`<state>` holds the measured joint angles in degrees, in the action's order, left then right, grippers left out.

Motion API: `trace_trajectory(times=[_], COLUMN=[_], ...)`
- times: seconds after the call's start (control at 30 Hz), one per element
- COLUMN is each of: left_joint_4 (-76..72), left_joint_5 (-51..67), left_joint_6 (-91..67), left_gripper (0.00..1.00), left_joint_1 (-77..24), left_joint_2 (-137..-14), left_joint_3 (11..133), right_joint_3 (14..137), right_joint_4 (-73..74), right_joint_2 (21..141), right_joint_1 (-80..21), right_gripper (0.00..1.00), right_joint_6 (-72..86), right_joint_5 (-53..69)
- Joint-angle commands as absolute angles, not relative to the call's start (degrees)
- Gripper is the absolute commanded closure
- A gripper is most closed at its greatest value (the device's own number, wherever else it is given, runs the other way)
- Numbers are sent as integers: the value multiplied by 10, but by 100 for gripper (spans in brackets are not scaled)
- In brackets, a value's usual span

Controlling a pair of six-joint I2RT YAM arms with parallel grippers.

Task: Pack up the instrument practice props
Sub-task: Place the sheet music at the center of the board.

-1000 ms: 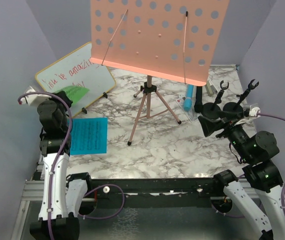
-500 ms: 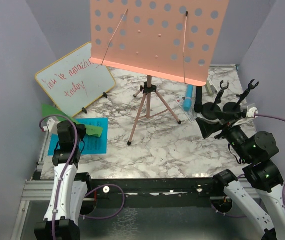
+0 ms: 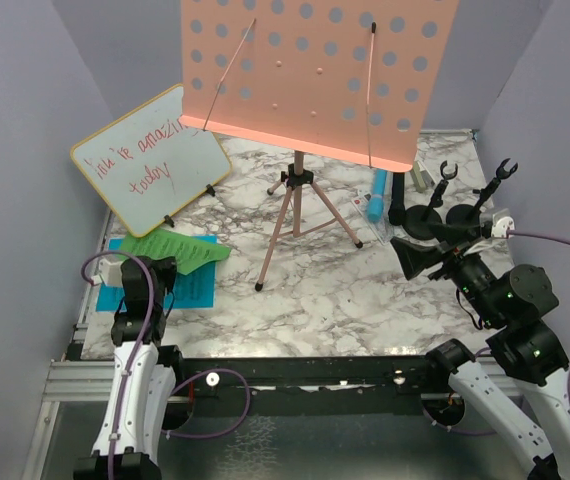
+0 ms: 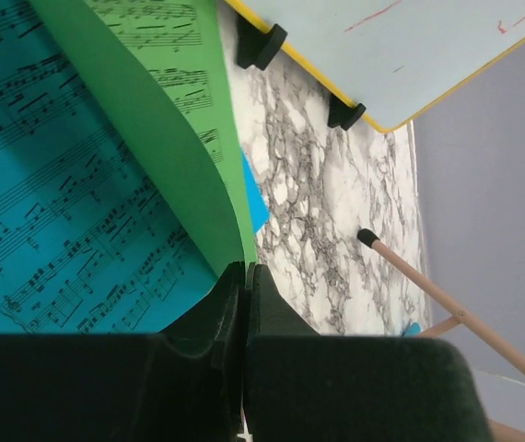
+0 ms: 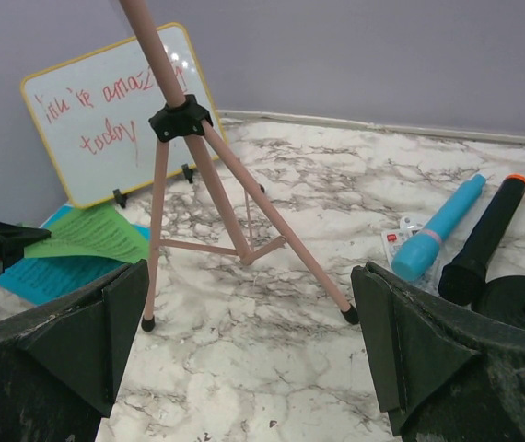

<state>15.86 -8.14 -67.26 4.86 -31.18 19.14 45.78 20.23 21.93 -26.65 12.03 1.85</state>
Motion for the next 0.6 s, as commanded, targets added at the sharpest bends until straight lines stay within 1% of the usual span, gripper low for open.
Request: trace_trajectory(times=[0.0,0.1,0.23,0.37,0.57], left_joint_4=[146,142,134,129,147], left_joint_5=[-124,-157,-170,-169,-168], left_joint_6=[-734,-749,-776,-808,-826], left_gripper=[100,100,100,100,100], left_joint_1=[45,45,45,45,45], left_joint_2=[-259,-217,-180,-180,-190], left_joint_3=[133,103,70,52,57], right_joint_3=[451,451,451,451,450], right_joint_4=[195,198,200,200,198], right_joint_2=[208,204,201,202,203], right_joint_1=[-273,-275,-278,-279,-279], right_gripper=[0,0,0,0,0], right_joint_6=[110,109,107,107,107], right_joint_5=[2,2,-9,-13,-12])
